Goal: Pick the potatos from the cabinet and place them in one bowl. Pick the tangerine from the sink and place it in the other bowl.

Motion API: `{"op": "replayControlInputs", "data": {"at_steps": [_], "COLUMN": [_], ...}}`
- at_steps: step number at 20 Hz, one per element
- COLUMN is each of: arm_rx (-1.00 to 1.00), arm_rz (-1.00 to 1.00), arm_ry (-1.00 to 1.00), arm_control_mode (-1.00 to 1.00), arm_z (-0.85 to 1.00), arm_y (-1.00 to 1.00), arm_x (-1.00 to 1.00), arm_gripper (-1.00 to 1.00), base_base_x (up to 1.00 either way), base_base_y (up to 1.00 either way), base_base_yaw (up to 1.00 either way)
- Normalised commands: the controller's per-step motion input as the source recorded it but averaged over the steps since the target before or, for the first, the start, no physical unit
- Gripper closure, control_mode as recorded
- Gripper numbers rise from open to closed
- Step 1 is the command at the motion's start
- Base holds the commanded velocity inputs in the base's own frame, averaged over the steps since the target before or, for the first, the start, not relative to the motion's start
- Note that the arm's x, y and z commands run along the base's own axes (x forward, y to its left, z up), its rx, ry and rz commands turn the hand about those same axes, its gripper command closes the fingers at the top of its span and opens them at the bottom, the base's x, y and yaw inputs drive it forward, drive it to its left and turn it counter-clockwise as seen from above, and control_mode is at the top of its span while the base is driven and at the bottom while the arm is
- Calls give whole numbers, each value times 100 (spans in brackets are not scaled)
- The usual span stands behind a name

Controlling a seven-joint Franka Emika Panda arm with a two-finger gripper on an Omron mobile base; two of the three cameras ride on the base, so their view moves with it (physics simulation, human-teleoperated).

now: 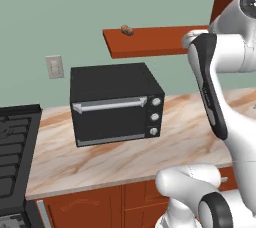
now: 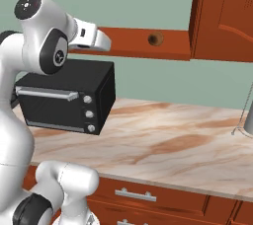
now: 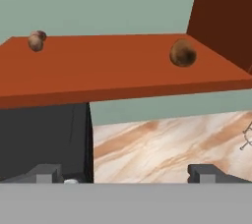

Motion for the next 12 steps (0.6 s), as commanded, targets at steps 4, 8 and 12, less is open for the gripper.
{"op": "replayControlInputs", "data": {"at_steps": [4,8,12], "arm_rx": [0,0,0], "arm_rz": [10,12,8], "arm_ry": [5,12,14], "arm_control_mode": [-100,-100,-100], "arm_z": [1,8,17], "arm_y": [-23,-38,-33], "arm_x": [0,3,8], "arm_gripper": [-100,-100,-100], "base_base_x": [0,0,0], "base_base_y": [0,0,0], "base_base_yaw": [0,0,0]}}
